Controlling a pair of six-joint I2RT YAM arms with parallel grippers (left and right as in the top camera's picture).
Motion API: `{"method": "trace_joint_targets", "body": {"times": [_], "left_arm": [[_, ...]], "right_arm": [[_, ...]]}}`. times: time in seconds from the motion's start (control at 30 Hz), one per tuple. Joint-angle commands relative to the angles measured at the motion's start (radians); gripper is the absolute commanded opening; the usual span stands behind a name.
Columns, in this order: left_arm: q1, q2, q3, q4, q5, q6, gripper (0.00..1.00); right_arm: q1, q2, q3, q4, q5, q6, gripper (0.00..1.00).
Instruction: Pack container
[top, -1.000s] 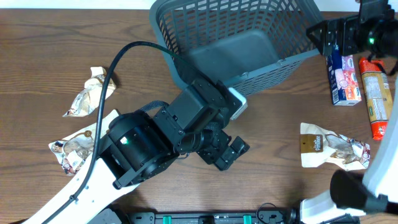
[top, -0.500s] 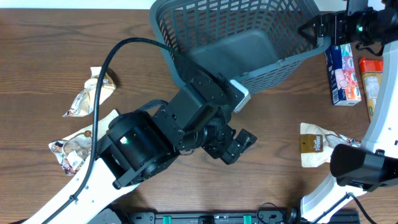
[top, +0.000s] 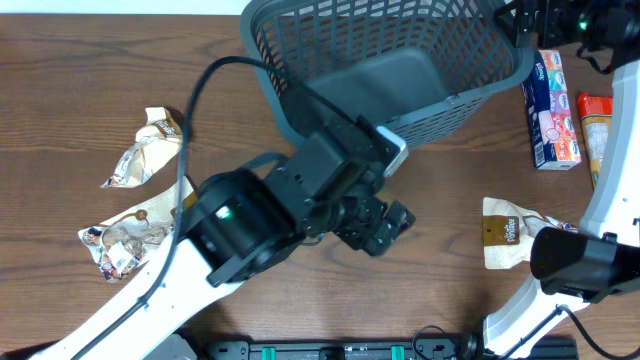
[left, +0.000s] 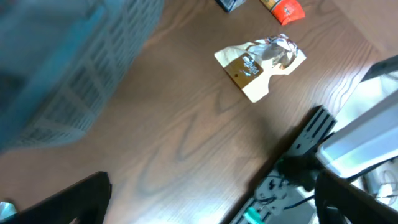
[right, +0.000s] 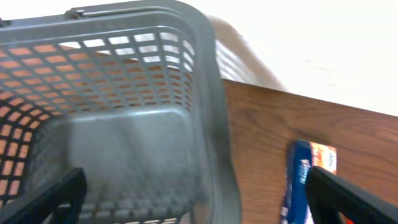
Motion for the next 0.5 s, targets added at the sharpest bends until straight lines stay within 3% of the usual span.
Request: {"method": "trace_joint_targets", "body": {"times": [0.0, 0.07, 0.13, 0.47], "left_arm": [[-0.003, 0.040, 0.003, 0.009, 0.023, -0.021, 0.31], [-0.003, 0.062, 0.003, 0.012, 0.023, -0.023, 0.10], [-0.003, 0.077, 0.003, 0.011, 0.023, -0.023, 0.06], [-0.002, 0.094, 0.002, 0.012, -0.109, -0.022, 0.06]], "right_arm": [[0.010, 0.041, 0.005, 0.010, -0.104, 0.070, 0.56], [0.014, 0.052, 0.005, 0.019, -0.106, 0.109, 0.29], [0.015, 0.061, 0.005, 0.030, -0.106, 0.152, 0.04], [0.032, 0.067, 0.005, 0.092, -0.119, 0.349, 0.01]]}}
